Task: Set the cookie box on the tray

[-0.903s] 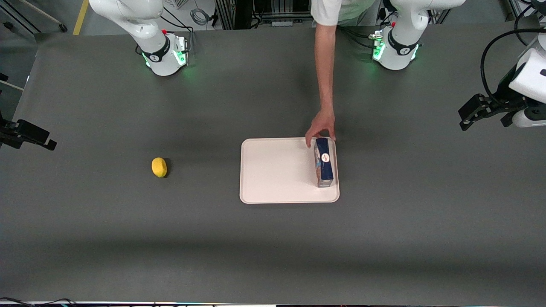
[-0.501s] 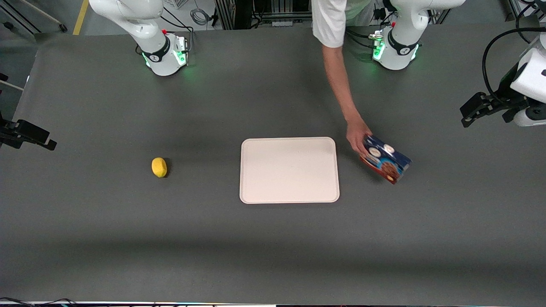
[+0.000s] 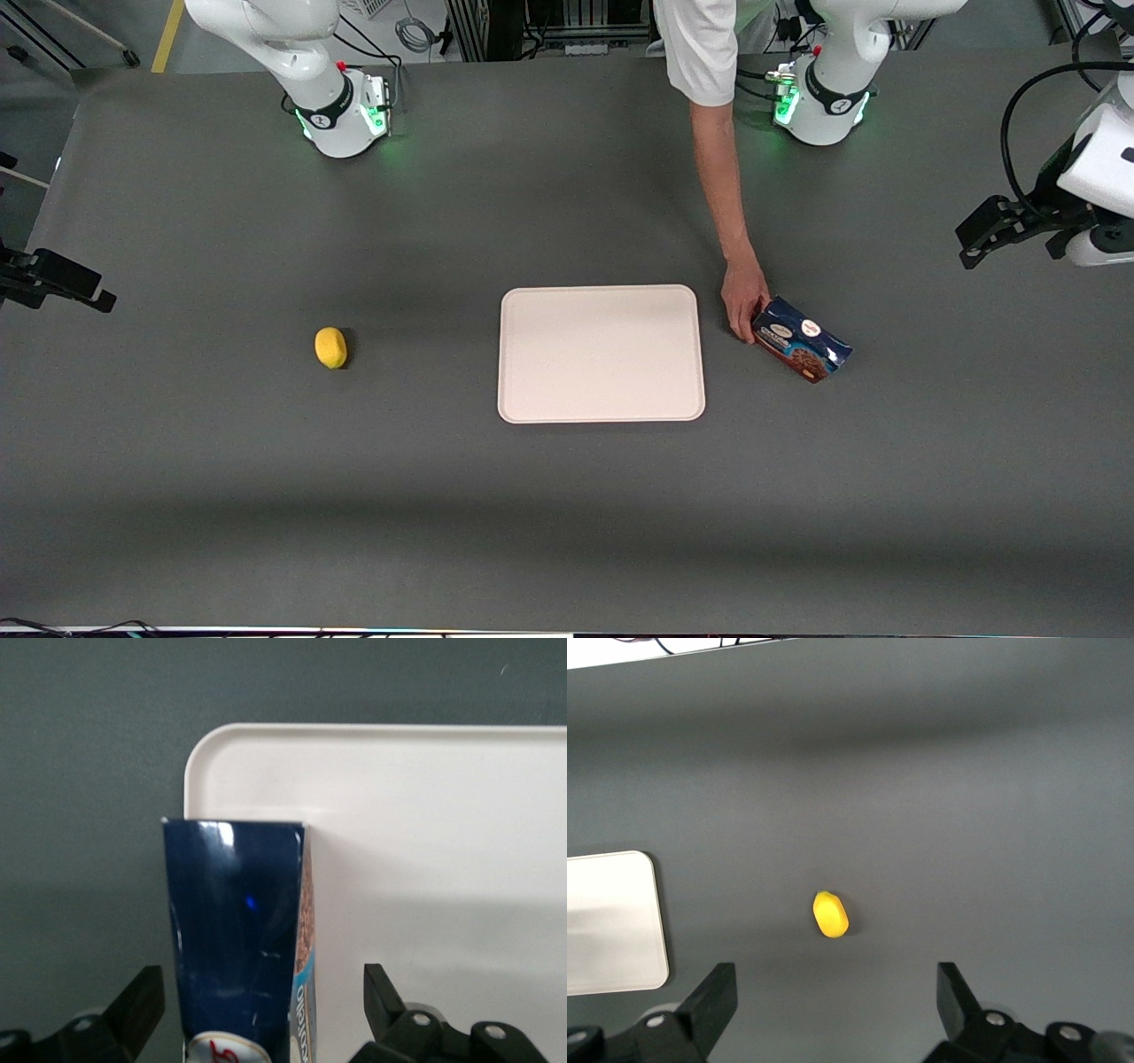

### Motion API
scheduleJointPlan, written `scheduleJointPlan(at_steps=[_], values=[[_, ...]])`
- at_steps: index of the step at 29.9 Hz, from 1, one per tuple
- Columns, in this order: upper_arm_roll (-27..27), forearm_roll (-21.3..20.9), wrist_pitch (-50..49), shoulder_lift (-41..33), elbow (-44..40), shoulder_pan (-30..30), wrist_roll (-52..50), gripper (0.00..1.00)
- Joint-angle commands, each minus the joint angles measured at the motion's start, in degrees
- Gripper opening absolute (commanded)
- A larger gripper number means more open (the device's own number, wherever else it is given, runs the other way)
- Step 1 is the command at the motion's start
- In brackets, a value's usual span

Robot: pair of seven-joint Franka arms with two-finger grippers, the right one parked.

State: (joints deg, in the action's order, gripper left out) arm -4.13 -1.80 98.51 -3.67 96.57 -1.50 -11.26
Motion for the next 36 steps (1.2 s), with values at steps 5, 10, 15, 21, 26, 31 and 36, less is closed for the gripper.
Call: scheduleJointPlan(at_steps=[5,10,15,21,26,31,36], values=[[-0.2,0.7,-1.6,0.8,-1.9,0.4,0.7,1.00],[-0.2,0.7,-1.6,0.8,-1.9,0.4,0.7,1.00],[-0.2,0.7,-2.1,0.8,-1.9,0.3,0.7,1.00],[-0.3,0.9,-2.7,0.8,-1.8,0.2,0.6,1.00],[-0.5,1.7,-4.0,0.9,-1.1,0.1,0.6,1.00],[-0.7,2.9,-5.6,1.1,-1.2,-0.1,0.6,1.00],[-2.9,2.9,-8.3,1.0,-1.2,-0.6,0.2,1.00]])
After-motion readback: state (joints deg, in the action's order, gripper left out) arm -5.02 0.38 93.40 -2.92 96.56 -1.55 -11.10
